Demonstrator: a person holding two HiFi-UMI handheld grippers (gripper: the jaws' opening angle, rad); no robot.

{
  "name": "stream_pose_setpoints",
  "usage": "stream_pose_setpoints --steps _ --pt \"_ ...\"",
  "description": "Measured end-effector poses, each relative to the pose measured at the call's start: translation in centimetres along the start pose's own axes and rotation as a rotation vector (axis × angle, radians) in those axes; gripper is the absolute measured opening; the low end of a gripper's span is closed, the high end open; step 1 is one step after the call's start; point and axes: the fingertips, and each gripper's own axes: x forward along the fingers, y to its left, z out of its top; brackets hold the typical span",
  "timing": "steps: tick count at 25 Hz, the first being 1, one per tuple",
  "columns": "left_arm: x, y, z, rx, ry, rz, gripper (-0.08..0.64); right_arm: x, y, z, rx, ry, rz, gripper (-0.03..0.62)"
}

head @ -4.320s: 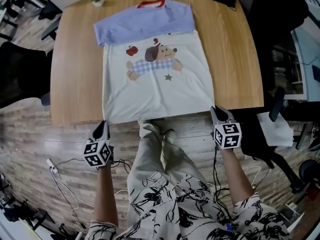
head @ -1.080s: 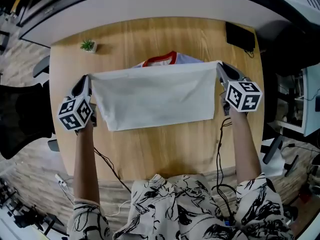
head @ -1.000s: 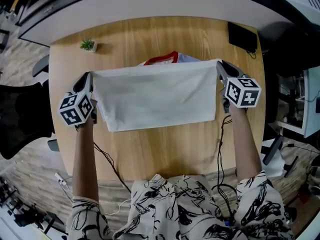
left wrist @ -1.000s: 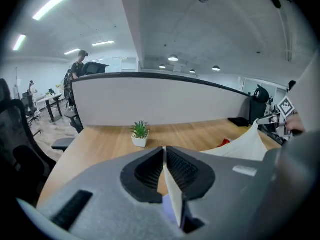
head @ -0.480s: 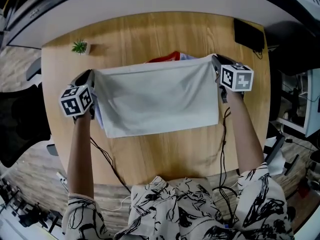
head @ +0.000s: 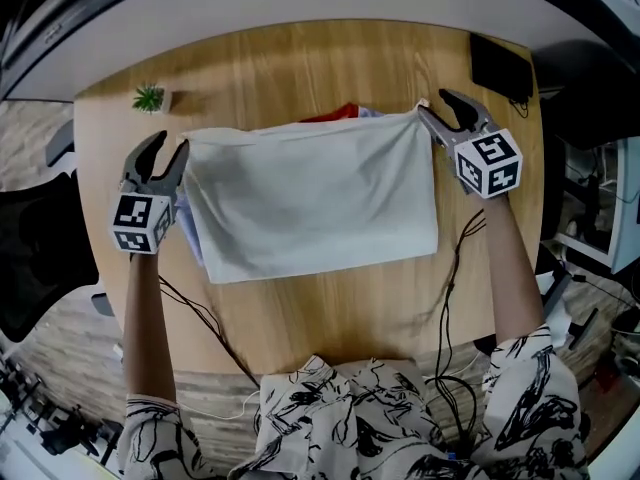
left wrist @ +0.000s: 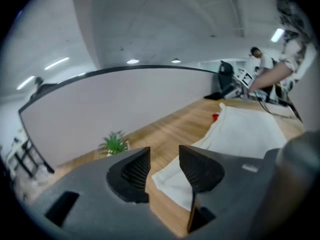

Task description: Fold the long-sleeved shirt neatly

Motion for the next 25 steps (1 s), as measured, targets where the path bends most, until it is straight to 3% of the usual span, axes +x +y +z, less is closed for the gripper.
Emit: stream_pose_setpoints --steps 3,5,7,11,14,16,20,25 --pt "1.2 -3.6 0.2 0.276 0.058 -0.119 0.207 0.7 3.9 0.1 -0.312 0.042 0.132 0.232" --pt "2.4 -5.7 -0.2 0.356 0.092 -0.203 0.209 1.5 5.9 -0.7 -0.466 0.095 0.209 0.241" --pt "3.6 -7.2 -0.9 0.422 0.132 -0.259 0.209 2.3 7.2 -1.2 -0.555 0.132 0.267 0.245" --pt "5.8 -7.8 -2.1 0.553 0.215 -0.268 0.193 4.1 7.6 -1.7 -0.646 0.181 0.283 0.238" --pt "6.9 -7.3 -2.2 0.554 0.242 -0.263 0.169 5.0 6.8 -1.6 -0.624 0.182 0.265 0.230" --pt "7.5 -6.3 -1.9 0.533 0.244 -0.221 0.126 5.4 5.6 -1.1 -0.553 0.162 0.236 0.210" --pt "8.6 -3.7 -1.9 0.367 0.259 -0.111 0.107 6.2 3.4 -1.5 -0.437 0.180 0.175 0.212" --pt "8.3 -2.9 -0.3 0.263 0.216 -0.046 0.110 5.9 2.8 -1.2 -0.325 0.152 0.140 0.224"
